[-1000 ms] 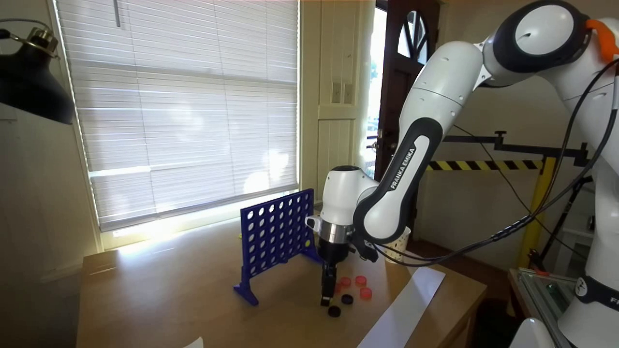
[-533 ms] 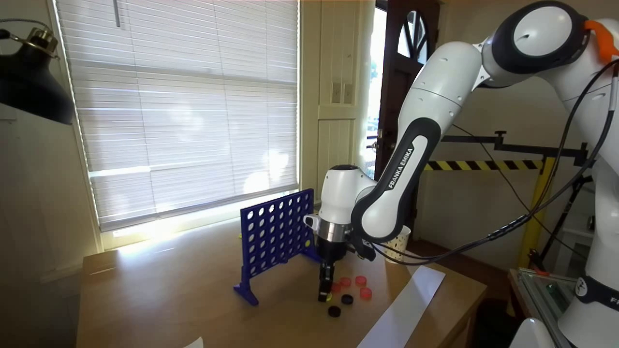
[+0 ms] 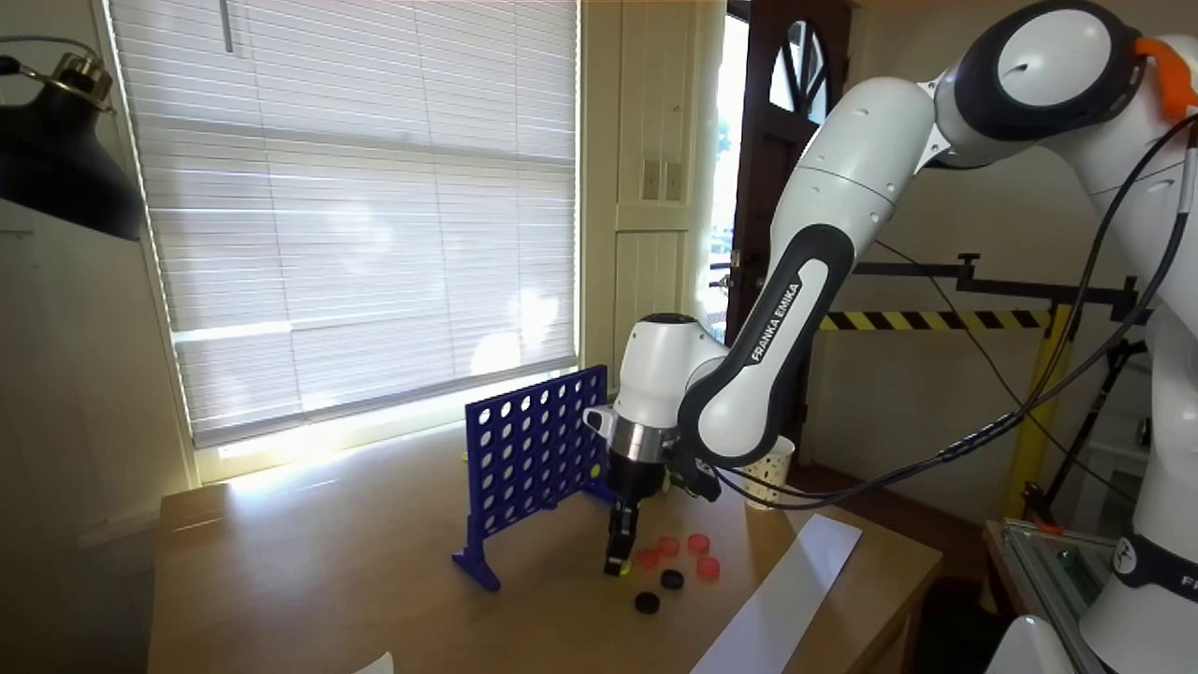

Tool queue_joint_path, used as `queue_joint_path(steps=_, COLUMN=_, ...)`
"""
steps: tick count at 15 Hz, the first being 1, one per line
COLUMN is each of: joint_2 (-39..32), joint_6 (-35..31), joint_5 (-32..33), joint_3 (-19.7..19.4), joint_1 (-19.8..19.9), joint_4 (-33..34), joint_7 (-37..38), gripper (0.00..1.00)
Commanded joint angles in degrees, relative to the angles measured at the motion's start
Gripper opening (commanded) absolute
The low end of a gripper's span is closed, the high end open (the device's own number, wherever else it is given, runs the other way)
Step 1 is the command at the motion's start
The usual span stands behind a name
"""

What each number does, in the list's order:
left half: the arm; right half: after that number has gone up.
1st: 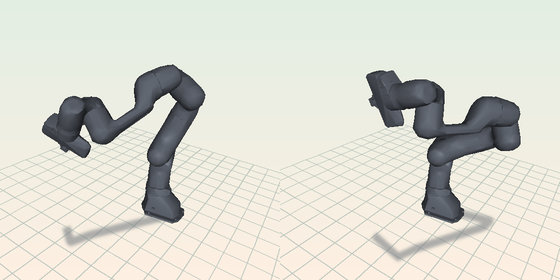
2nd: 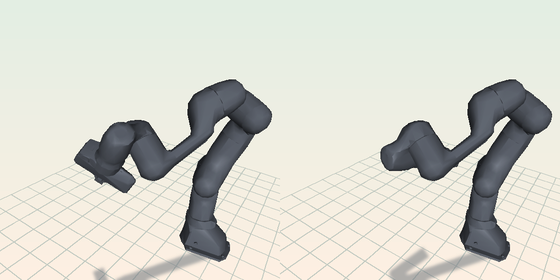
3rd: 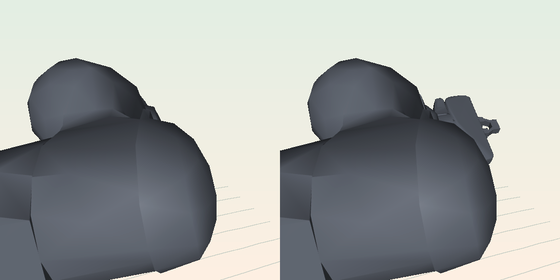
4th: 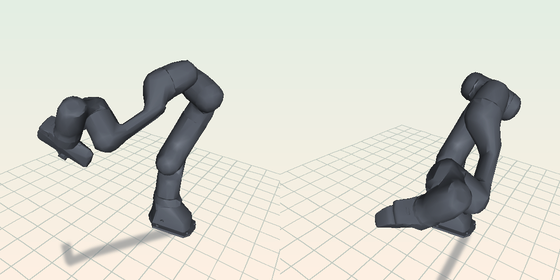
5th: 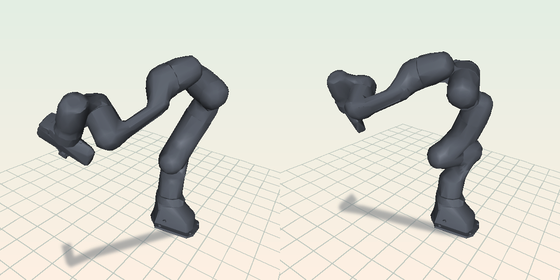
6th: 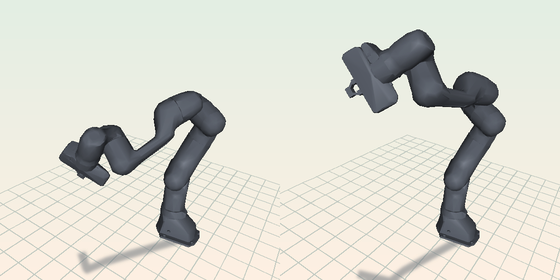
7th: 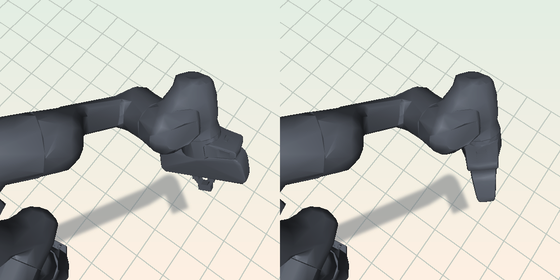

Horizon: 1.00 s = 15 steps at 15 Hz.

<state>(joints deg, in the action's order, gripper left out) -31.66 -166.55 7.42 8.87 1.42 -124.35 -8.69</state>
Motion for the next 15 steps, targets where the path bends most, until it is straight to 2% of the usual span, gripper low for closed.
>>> queue_joint_path(steps=1, joint_2=5.90, joint_6=-5.94, joint_5=0.46, joint_3=-3.30, joint_1=-2.97, joint_4=-3.91, joint_7=1.60, gripper=0.10)
queue_joint_path(steps=5, joint_2=10.84, joint_6=-13.49, joint_5=2.32, joint_3=-9.91, joint_1=-8.69, joint_4=-6.91, joint_7=3.90, gripper=0.10)
queue_joint_path(steps=9, joint_2=13.73, joint_6=-18.31, joint_5=2.47, joint_3=-19.23, joint_1=-17.54, joint_4=-9.07, joint_7=4.97, gripper=0.10)
queue_joint_path(steps=13, joint_2=12.63, joint_6=-24.36, joint_5=0.93, joint_3=-37.73, joint_1=-34.55, joint_4=-9.69, joint_7=3.95, gripper=0.10)
queue_joint_path(steps=15, joint_2=11.53, joint_6=-26.83, joint_5=-1.16, joint_3=-43.48, joint_1=-40.51, joint_4=-10.18, joint_7=3.18, gripper=0.10)
